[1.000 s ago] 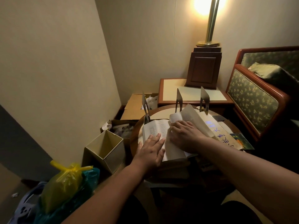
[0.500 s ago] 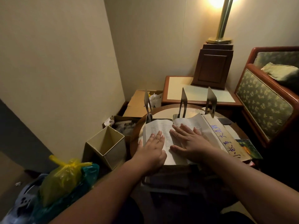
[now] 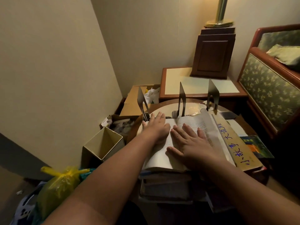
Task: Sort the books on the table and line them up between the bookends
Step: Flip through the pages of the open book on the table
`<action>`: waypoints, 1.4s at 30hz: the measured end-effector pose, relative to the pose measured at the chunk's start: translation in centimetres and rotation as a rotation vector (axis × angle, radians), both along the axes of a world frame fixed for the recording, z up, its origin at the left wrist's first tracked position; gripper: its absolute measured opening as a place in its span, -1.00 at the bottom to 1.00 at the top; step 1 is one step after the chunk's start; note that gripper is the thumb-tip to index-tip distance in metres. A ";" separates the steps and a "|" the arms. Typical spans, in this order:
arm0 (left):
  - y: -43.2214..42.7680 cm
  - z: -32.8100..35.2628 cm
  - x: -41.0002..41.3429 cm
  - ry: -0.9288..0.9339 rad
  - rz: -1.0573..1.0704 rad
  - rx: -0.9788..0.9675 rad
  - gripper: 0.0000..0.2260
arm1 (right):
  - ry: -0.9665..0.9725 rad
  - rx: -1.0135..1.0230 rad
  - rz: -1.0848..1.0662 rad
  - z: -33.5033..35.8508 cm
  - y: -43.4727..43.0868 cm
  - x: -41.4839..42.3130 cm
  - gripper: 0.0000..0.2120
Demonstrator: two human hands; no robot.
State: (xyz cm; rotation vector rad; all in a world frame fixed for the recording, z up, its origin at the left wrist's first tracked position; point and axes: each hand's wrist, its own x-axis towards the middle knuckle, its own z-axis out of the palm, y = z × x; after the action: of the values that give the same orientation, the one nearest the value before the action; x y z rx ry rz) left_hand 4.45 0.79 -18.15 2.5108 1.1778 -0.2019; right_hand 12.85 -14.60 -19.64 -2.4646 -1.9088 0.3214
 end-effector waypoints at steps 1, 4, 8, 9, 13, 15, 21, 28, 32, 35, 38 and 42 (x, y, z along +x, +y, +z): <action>0.2 -0.1 0.2 -0.006 -0.011 0.000 -0.47 | 0.007 -0.001 -0.012 -0.1 0.1 0.0 -0.23; 0.3 -0.2 0.1 -0.033 -0.032 0.029 -0.48 | 0.012 0.013 -0.025 -0.3 0.2 -0.1 -0.23; -0.8 -0.7 -1.7 -0.065 -0.024 0.044 -0.48 | 0.006 0.022 -0.014 0.1 -0.2 -0.3 -0.22; -1.2 -0.9 -2.3 -0.076 -0.026 0.037 -0.47 | 0.007 0.022 -0.011 0.3 -0.3 -0.3 -0.23; -4.2 -1.4 -5.4 -0.116 -0.046 0.017 -0.46 | 0.015 0.036 -0.008 0.4 -0.3 -0.4 -0.25; -6.0 -1.5 -6.8 -0.129 -0.061 0.030 -0.47 | 0.010 0.039 -0.001 0.3 -0.3 -0.3 -0.26; -10.5 -2.0 -10.6 -0.147 -0.081 0.043 -0.47 | -0.002 0.025 0.003 0.4 -0.3 -0.4 -0.25; -10.3 -0.7 -11.5 -0.082 -0.116 -0.005 -0.46 | 0.011 0.035 0.003 0.5 -0.4 -0.4 -0.24; -8.4 -0.5 -10.5 -0.096 -0.086 -0.073 -0.43 | 0.016 0.037 -0.002 0.4 -0.3 -0.4 -0.24; -6.3 -0.7 -8.8 -0.104 -0.037 -0.090 -0.41 | 0.019 0.038 -0.013 0.3 -0.4 -0.4 -0.23; -4.5 -0.6 -6.8 -0.111 0.031 -0.091 -0.40 | 0.013 0.017 -0.022 0.5 -0.5 -0.4 -0.23; -3.3 -0.5 -5.6 -0.193 0.133 -0.163 -0.40 | 0.009 0.021 -0.026 0.4 -0.5 -0.4 -0.23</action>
State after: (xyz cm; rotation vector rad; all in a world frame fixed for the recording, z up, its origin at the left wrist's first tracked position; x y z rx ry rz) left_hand -1.18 -2.50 -18.69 2.2459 1.1932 -0.0192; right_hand 12.44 -15.09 -19.26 -2.4675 -1.8654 0.3100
